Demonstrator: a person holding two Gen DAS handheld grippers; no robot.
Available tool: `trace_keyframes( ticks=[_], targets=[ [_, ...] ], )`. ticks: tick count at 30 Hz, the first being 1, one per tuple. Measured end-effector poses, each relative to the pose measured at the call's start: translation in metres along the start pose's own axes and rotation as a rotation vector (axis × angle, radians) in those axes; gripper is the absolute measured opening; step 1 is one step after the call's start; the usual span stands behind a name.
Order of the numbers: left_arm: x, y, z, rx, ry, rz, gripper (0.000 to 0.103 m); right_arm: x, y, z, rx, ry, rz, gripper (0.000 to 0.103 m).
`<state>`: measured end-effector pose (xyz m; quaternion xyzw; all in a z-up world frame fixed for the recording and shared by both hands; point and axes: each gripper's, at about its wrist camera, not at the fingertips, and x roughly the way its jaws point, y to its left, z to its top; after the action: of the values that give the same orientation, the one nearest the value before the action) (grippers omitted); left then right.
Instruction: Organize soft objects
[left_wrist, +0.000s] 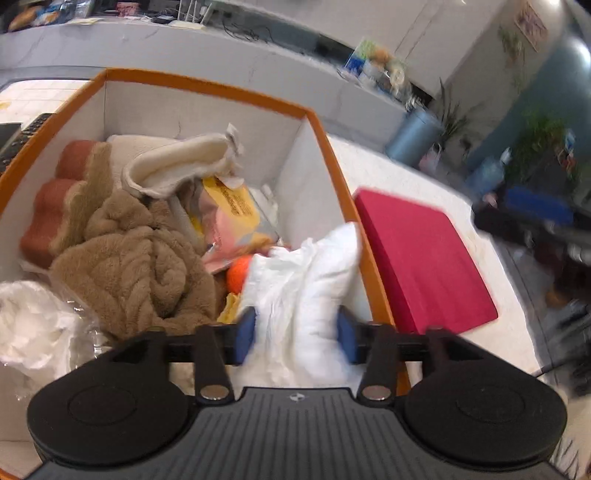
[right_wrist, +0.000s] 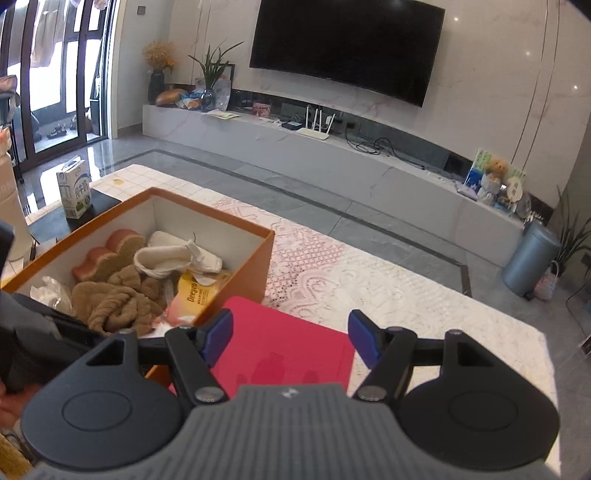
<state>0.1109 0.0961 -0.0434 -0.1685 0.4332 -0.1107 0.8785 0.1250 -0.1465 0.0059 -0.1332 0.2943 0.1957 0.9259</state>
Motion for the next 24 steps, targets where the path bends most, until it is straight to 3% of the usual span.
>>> trace_keyframes(
  ticks=[3,5,9,15,17,20,24],
  targets=[
    [-0.007,-0.005,0.0,0.03,-0.042,0.023,0.085,-0.013,0.001,0.0,-0.009,-0.008,-0.005,0.068],
    [-0.01,-0.011,-0.002,0.073,-0.054,0.047,0.089,-0.024,0.003,0.0,-0.03,-0.021,-0.023,0.07],
    [-0.019,-0.013,-0.007,0.065,-0.123,0.051,0.089,-0.045,0.005,0.003,-0.082,-0.034,-0.046,0.071],
    [-0.047,-0.021,-0.004,0.076,-0.3,0.157,0.089,-0.079,0.009,0.007,-0.15,-0.046,-0.083,0.071],
    [-0.059,-0.023,-0.003,0.07,-0.357,0.194,0.089,-0.09,0.009,0.007,-0.162,-0.057,-0.098,0.076],
    [-0.079,-0.029,0.002,0.018,-0.423,0.278,0.089,-0.105,0.003,0.004,-0.117,-0.068,-0.14,0.077],
    [-0.111,-0.048,0.002,0.085,-0.571,0.377,0.089,-0.128,-0.009,-0.011,0.048,-0.116,-0.092,0.082]
  ],
)
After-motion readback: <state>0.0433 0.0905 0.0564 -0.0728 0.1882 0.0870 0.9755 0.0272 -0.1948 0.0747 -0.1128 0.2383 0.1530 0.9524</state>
